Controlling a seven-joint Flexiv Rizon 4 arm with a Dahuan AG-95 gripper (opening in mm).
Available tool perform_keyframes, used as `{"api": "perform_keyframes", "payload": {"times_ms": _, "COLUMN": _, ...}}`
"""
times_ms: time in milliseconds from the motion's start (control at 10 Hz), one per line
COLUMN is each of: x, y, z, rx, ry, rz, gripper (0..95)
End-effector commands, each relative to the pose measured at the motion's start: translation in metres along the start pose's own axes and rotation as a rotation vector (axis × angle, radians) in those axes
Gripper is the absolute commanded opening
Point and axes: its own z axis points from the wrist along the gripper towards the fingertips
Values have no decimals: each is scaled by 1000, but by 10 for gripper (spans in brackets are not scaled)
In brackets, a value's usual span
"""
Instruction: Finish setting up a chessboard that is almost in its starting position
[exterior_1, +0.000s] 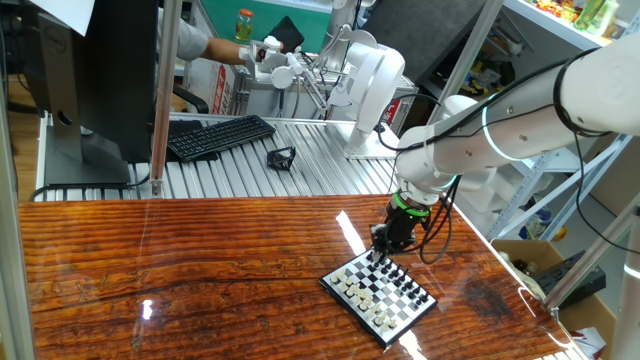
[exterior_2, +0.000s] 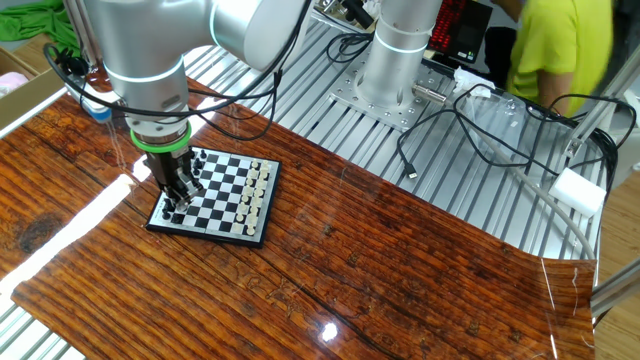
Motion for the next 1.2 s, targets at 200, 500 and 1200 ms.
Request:
{"api": "perform_keyframes", "payload": {"times_ms": 200, "x": 0, "y": 0, "z": 0, "rx": 0, "ry": 0, "rz": 0, "gripper": 190}}
{"api": "perform_keyframes", "payload": {"times_ms": 500, "x": 0, "y": 0, "z": 0, "rx": -3, "ry": 9, "rz": 1, "gripper": 190}}
{"api": "perform_keyframes", "payload": {"times_ms": 1200, "x": 1, "y": 0, "z": -2, "rx": -7, "ry": 15, "rz": 7, "gripper": 190}}
